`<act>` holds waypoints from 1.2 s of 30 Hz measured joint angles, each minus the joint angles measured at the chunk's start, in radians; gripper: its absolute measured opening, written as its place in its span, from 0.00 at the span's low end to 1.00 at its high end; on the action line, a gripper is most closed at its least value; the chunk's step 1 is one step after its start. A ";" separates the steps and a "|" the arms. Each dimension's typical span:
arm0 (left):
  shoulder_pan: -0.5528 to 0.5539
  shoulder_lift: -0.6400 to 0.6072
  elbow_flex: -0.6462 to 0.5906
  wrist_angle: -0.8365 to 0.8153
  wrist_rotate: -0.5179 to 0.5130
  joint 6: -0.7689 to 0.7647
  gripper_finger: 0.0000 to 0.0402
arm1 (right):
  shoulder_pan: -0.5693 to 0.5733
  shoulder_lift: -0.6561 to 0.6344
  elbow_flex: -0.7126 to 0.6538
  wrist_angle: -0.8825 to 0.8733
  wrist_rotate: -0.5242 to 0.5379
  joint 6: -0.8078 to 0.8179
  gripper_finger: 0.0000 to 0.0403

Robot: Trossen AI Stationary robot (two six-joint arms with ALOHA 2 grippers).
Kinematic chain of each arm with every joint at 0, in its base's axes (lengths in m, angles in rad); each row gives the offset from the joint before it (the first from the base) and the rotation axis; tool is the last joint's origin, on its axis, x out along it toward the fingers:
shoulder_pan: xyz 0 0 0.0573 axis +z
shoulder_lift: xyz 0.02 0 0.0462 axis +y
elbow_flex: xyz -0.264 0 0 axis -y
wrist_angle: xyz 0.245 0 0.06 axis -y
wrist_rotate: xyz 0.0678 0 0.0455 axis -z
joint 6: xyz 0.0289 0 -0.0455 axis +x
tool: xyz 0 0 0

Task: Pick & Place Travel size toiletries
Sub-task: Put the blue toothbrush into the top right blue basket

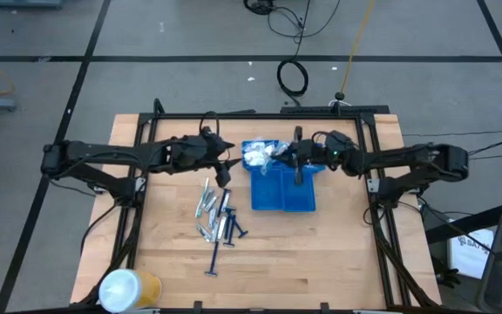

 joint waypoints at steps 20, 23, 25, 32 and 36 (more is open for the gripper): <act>0.156 -0.221 -0.434 0.176 -0.112 -0.238 0.60 | -0.224 -0.289 0.000 -0.906 0.188 -0.088 0.04; 0.157 -0.221 -0.435 0.179 -0.110 -0.239 0.60 | -0.224 -0.289 0.000 -0.956 0.211 -0.084 0.04; 0.156 -0.221 -0.435 0.180 -0.101 -0.235 0.60 | -0.224 -0.289 0.000 -0.975 0.216 -0.080 0.04; 0.156 -0.221 -0.434 0.179 -0.099 -0.231 0.60 | -0.224 -0.289 0.000 -1.054 0.269 -0.069 0.04; 0.156 -0.220 -0.434 0.179 -0.099 -0.229 0.60 | -0.224 -0.289 0.000 -1.053 0.288 -0.069 0.06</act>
